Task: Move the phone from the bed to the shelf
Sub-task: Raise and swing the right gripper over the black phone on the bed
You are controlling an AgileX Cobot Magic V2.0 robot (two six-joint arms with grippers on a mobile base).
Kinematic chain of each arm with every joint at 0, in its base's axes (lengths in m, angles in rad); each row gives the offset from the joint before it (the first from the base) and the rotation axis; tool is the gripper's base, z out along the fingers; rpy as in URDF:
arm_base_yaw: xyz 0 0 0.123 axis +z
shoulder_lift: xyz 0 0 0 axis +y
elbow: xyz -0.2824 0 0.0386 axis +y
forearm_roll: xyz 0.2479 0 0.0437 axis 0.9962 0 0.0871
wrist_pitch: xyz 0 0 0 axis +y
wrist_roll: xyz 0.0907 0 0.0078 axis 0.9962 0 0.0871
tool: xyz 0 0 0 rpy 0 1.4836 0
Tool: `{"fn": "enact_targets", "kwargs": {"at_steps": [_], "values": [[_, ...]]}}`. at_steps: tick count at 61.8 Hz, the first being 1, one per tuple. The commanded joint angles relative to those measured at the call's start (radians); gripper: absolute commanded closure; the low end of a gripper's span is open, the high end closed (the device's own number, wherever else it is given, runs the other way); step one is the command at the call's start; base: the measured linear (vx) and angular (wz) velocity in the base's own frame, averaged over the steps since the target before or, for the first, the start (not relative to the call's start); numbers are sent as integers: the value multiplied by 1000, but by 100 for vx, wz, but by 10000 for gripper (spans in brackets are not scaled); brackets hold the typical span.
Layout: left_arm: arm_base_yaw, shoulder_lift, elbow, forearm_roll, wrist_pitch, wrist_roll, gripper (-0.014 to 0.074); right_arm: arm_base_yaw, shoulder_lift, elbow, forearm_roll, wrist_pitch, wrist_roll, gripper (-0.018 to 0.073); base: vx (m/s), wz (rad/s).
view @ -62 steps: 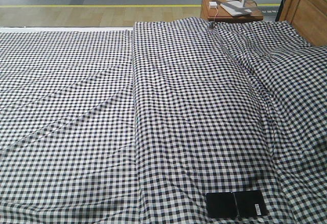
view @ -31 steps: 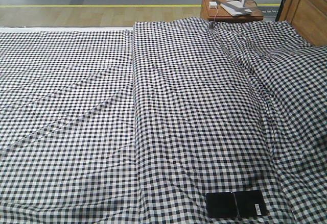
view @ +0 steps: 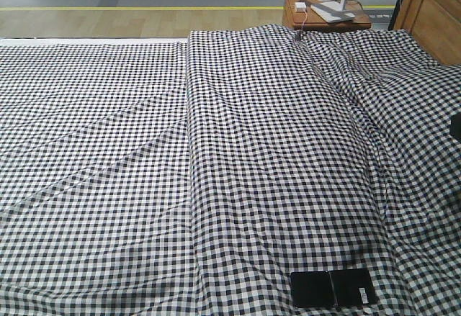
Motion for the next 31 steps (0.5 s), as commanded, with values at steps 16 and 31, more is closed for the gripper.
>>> {"fn": "enact_targets", "kwargs": {"at_steps": [16,31], "values": [[-1,-5,2,-10,-73,-4,596,-3,-1,-31,14,-67,6,-71,0,0],[-1,-5,2,-10,-73,-4,596,-5,51,-32,-24,-38,89,-71,0,0]]}}
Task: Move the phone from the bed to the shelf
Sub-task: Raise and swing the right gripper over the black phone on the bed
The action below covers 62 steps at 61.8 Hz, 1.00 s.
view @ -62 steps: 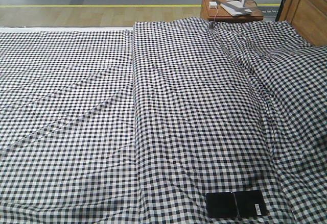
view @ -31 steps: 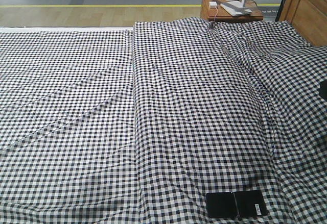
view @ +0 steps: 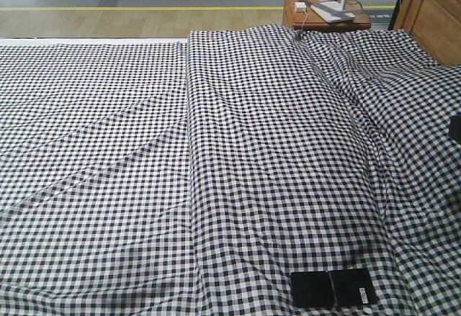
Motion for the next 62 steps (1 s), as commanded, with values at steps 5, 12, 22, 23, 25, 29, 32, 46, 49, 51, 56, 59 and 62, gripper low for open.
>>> {"fn": "enact_targets", "kwargs": {"at_steps": [5,12,22,23,25,29,32,46,49,51,56,59,62], "values": [[-1,-5,2,-10,-73,-4,596,-5,57,-32,-58,-51,70,-71,0,0],[-1,-5,2,-10,-73,-4,596,-5,106,-33,-58,-16,94,-71,0,0],[-1,-5,2,-10,-73,-4,596,-5,166,-33,-58,16,101,-71,0,0],[-1,-5,2,-10,-73,-4,596,-5,168,-33,-58,17,102,-71,0,0],[-1,-5,2,-10,-73,-4,596,-5,173,-36,-58,20,104,-71,0,0],[-1,-5,2,-10,-73,-4,596,-5,186,-62,-65,48,105,-71,0,0],[-1,-5,2,-10,-73,-4,596,-5,196,-87,-75,77,105,-71,0,0],[-1,-5,2,-10,-73,-4,596,-158,274,-276,-93,251,23,-69,0,0],[-1,-5,2,-10,-73,-4,596,-214,296,-297,-75,274,-15,-67,0,0],[-1,-5,2,-10,-73,-4,596,-255,312,-310,-58,291,-48,-66,0,0],[-1,-5,2,-10,-73,-4,596,-354,359,-318,9,318,-143,-64,0,0],[-1,-5,2,-10,-73,-4,596,-391,384,-318,55,319,-186,-62,0,0],[-1,-5,2,-10,-73,-4,596,-433,421,-318,106,314,-232,-60,0,0]]}}
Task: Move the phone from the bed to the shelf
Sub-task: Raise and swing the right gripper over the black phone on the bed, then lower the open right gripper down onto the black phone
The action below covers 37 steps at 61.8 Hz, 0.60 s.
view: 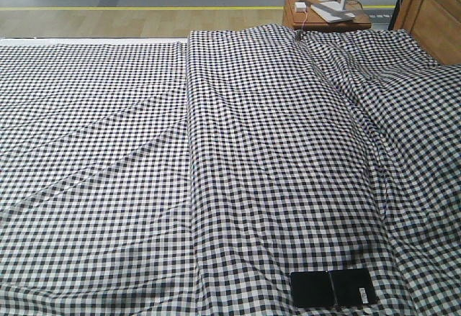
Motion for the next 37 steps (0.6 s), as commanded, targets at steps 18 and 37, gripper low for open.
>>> {"fn": "enact_targets", "kwargs": {"at_steps": [18,37], "values": [[-1,-5,2,-10,-73,-4,596,-176,260,-32,321,-37,-288,-48,0,0],[-1,-5,2,-10,-73,-4,596,-176,526,-32,400,-46,-474,-36,0,0]]}}
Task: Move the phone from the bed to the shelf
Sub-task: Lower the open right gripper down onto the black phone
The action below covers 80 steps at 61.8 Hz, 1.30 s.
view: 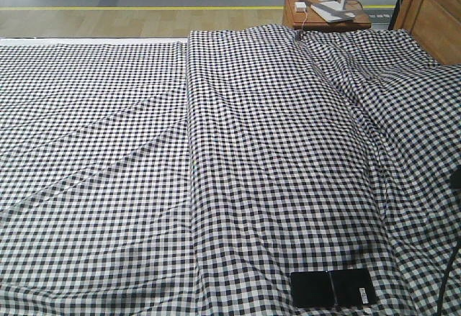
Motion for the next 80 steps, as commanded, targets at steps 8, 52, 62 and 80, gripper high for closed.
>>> {"fn": "enact_targets", "kwargs": {"at_steps": [8,52,62,80], "values": [[-1,-5,2,-10,-73,-4,596,-6,130,-27,66,-34,-115,-36,0,0],[-1,-5,2,-10,-73,-4,596,-6,631,-31,302,-55,-487,-36,0,0],[-1,-5,2,-10,-73,-4,596,-6,705,-32,360,-59,-561,-36,0,0],[-1,-5,2,-10,-73,-4,596,-3,839,-135,402,-17,-583,-36,0,0]]}}
